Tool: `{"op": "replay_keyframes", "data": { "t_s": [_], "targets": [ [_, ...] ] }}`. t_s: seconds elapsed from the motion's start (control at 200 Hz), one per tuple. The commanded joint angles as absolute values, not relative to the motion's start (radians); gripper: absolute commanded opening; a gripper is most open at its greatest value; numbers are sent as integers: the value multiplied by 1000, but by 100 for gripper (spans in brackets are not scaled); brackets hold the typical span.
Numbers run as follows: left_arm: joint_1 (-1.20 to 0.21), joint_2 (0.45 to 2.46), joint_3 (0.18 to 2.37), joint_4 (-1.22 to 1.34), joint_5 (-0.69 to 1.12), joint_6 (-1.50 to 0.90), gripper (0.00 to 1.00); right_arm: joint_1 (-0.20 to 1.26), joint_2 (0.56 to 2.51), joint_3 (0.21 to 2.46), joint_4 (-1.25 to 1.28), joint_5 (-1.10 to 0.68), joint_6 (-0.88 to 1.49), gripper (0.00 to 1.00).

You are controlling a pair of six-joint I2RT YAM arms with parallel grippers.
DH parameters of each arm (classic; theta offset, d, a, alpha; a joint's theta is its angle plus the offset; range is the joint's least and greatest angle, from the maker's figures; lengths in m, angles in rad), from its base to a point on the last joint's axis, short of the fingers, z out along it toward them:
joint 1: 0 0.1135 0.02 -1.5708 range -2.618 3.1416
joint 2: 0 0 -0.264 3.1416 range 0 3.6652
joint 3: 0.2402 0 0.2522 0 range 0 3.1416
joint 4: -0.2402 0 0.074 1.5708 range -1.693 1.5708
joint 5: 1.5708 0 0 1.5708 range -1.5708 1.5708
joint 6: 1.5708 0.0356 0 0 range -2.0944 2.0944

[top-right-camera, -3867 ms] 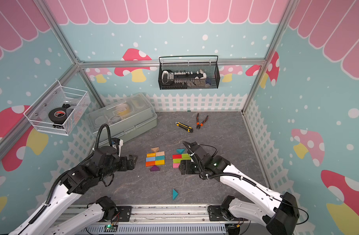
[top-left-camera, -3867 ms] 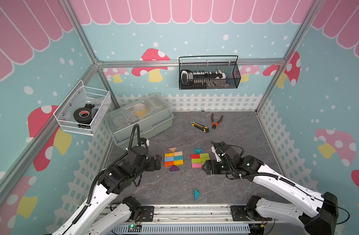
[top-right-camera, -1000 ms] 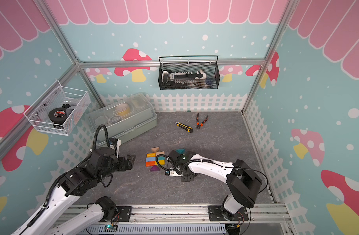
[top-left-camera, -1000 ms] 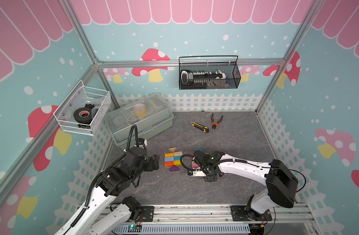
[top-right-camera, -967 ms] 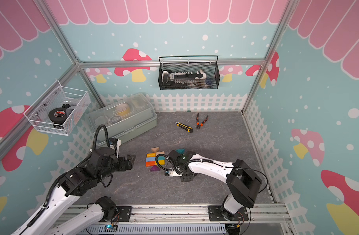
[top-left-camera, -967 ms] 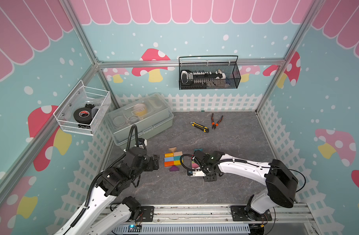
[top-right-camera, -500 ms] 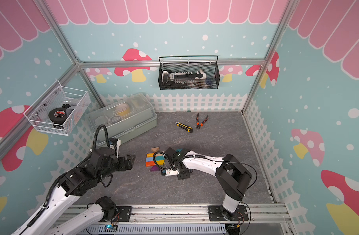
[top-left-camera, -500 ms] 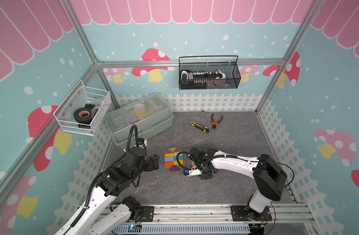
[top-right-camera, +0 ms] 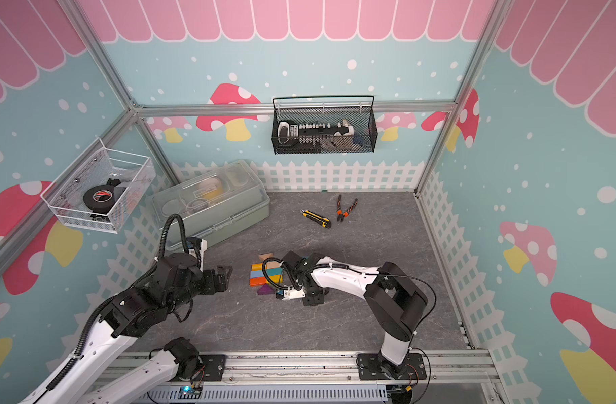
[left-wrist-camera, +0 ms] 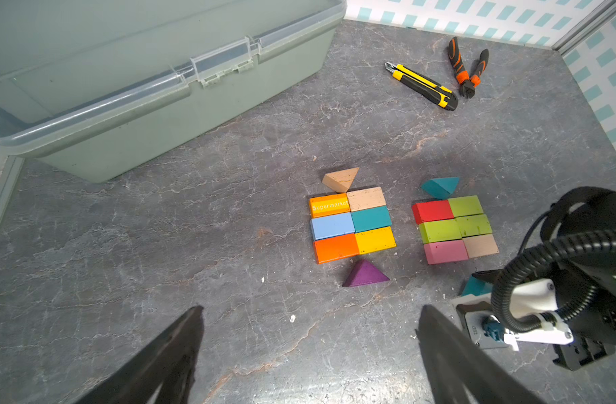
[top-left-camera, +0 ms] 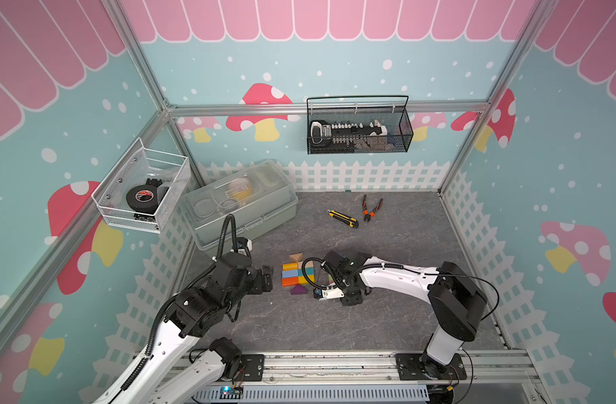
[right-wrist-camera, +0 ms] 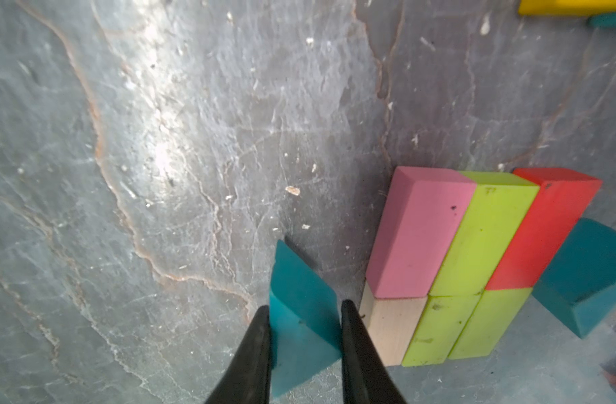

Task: Assemble a piece of candy with building blocks
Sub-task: Assemble the building block at the center of the board.

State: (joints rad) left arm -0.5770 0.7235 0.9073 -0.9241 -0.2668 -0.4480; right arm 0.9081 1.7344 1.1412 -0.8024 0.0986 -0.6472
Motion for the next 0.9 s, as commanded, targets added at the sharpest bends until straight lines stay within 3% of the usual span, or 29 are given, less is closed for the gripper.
{"op": "replay_keyframes", "data": {
  "t_s": [0.0,0.62,0.76,0.896],
  "targets": [
    [-570,723,894,-932,-285,-437,94,900,1746,1153,-802,87,-655,27],
    [-570,727,893,-933,-284,-439,94,900,1726,1146,-783,89,-621,40],
    [-571,734,894,-932,-281,-437,94,900,1627,1112,-740,85,-594,46],
    [-570,727,894,-932,-283,-437,94,900,1453,1039,-651,95,-416,50]
  ]
}}
